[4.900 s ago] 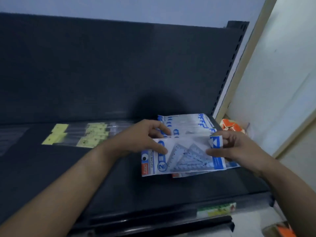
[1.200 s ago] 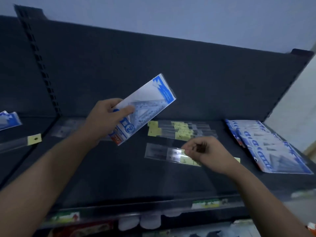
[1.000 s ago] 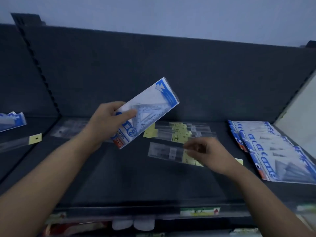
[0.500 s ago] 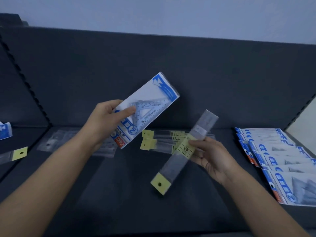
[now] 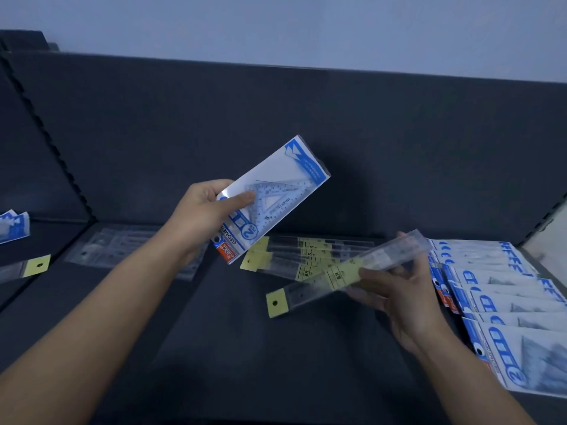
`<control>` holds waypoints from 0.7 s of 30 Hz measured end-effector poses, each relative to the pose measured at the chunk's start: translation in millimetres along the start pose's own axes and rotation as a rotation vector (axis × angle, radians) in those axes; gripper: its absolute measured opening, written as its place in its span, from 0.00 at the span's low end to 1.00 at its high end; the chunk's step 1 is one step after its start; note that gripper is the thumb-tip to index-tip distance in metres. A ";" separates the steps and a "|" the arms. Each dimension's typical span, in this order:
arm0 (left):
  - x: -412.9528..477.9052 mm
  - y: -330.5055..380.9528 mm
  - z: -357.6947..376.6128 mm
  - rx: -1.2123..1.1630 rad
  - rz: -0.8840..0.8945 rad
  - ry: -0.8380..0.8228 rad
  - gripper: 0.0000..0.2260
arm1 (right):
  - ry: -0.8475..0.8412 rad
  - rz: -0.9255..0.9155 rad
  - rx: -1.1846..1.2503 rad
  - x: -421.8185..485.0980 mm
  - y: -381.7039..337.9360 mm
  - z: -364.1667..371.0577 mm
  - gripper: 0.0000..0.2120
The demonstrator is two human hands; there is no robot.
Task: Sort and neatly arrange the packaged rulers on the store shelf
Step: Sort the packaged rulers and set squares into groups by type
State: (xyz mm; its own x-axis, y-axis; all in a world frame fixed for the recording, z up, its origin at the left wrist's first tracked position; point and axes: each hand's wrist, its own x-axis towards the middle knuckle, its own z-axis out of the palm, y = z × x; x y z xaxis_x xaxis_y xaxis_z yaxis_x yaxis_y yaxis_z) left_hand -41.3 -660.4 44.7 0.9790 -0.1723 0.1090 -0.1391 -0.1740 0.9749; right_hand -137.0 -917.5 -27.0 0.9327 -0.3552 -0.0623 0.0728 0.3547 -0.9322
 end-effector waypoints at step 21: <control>-7.7 -17.3 10.4 -0.040 0.060 -0.197 0.04 | 0.275 -0.295 -0.875 -0.8 31.7 -8.2 0.08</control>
State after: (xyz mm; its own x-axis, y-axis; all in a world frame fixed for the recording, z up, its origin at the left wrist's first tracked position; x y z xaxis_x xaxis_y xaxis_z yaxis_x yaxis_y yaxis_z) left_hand -47.9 -666.1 24.9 0.9205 -0.3682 0.1306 -0.1862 -0.1196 0.9752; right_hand -138.3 -913.1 -59.4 0.7953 -0.5568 0.2398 -0.1018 -0.5126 -0.8526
